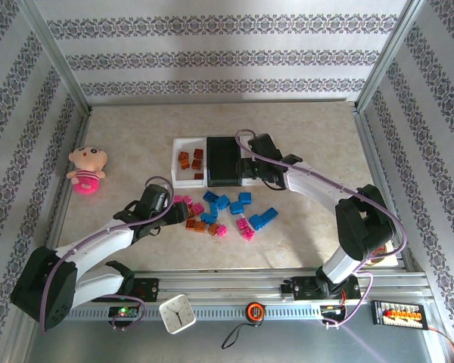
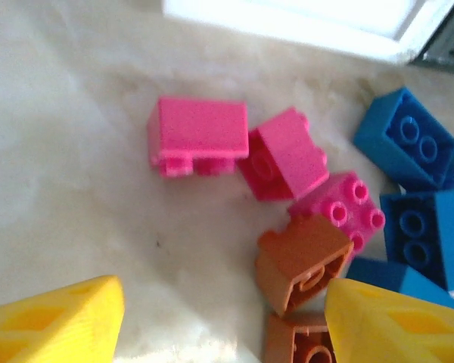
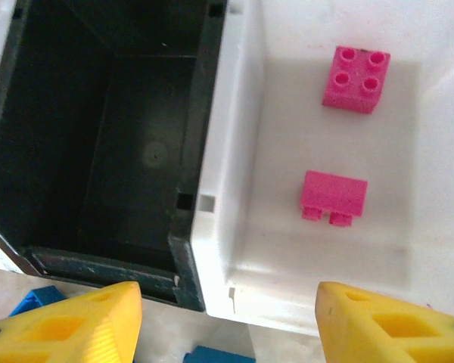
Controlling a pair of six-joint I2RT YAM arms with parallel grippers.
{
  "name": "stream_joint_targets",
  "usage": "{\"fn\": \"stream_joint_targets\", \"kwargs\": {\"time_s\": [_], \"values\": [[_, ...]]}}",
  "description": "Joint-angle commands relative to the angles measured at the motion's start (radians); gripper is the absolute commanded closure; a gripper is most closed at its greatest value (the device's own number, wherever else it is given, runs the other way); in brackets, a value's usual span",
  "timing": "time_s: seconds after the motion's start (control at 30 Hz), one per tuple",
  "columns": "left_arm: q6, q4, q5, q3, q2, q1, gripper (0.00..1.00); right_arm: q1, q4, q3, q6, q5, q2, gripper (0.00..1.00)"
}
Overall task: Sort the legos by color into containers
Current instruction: Pick up the lego from the center of the table.
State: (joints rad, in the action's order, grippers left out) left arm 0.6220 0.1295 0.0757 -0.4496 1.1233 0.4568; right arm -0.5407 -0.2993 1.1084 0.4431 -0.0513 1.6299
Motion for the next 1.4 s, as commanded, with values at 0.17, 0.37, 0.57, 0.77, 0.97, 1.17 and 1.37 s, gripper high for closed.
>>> {"fn": "stream_joint_targets", "kwargs": {"time_s": [0.17, 0.37, 0.57, 0.77, 0.97, 1.17, 1.37], "values": [[-0.054, -0.139, -0.081, -0.087, 0.109, -0.045, 0.45, 0.002, 0.042, -0.063, 0.018, 0.016, -0.084, 0.38], [-0.071, -0.155, -0.075, -0.115, 0.2, -0.09, 0.46, 0.004, 0.045, -0.084, 0.019, 0.02, -0.116, 0.38], [-0.07, -0.203, -0.038, -0.112, 0.265, -0.097, 0.44, 0.013, 0.044, -0.094, 0.016, 0.022, -0.146, 0.38], [-0.068, -0.224, -0.046, -0.103, 0.306, -0.103, 0.52, 0.019, 0.043, -0.096, 0.017, 0.026, -0.157, 0.38], [-0.054, -0.225, -0.045, -0.081, 0.276, -0.121, 0.66, 0.023, 0.045, -0.108, 0.019, 0.024, -0.16, 0.38], [-0.045, -0.1, -0.028, -0.097, 0.079, -0.065, 0.72, 0.037, 0.06, -0.159, 0.032, 0.021, -0.21, 0.38], [-0.037, -0.062, -0.074, -0.284, 0.15, 0.17, 0.72, 0.042, 0.086, -0.302, 0.07, 0.006, -0.332, 0.38]]}}
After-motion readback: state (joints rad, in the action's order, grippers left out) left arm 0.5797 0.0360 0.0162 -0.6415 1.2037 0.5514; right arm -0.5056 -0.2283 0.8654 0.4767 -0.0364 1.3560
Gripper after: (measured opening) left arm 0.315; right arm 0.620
